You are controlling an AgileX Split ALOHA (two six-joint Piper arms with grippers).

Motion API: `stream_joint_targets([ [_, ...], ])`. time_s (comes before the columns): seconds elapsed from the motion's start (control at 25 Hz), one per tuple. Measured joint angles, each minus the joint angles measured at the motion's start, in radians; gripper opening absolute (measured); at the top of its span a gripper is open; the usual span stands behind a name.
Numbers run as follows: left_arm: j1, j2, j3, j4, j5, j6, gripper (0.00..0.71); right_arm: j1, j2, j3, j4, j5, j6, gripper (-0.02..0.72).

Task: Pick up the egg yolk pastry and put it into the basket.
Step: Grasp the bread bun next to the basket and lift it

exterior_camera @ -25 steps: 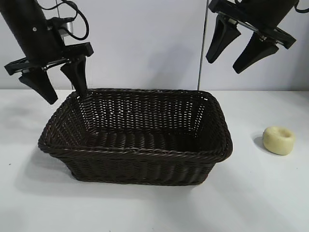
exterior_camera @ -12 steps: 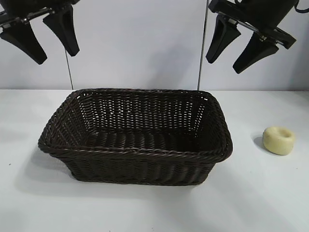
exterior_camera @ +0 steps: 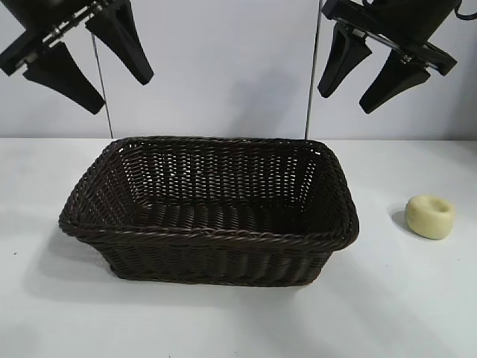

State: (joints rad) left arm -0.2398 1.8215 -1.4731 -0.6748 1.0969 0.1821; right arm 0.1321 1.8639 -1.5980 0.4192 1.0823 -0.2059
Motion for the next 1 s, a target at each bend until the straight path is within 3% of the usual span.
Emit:
stream_joint_targets([
  [0.4,0.000,0.000,0.001,0.000,-0.013,0.002,0.497,0.000,0.000,0.000,-0.001,0.001,0.000,0.465],
  [0.64,0.000,0.000,0.001,0.000,-0.013,0.002,0.497,-0.030,0.000,0.000,-0.091,0.023,0.022,0.465],
  [0.84,0.000,0.000,0.001,0.000,-0.013,0.002,0.497,-0.128,0.000,0.000,-0.175,0.067,0.037,0.465],
  [1.0,0.000,0.000,0.001,0.000,-0.013,0.002,0.497,-0.210,0.001,0.000,-0.202,0.104,0.048,0.465],
])
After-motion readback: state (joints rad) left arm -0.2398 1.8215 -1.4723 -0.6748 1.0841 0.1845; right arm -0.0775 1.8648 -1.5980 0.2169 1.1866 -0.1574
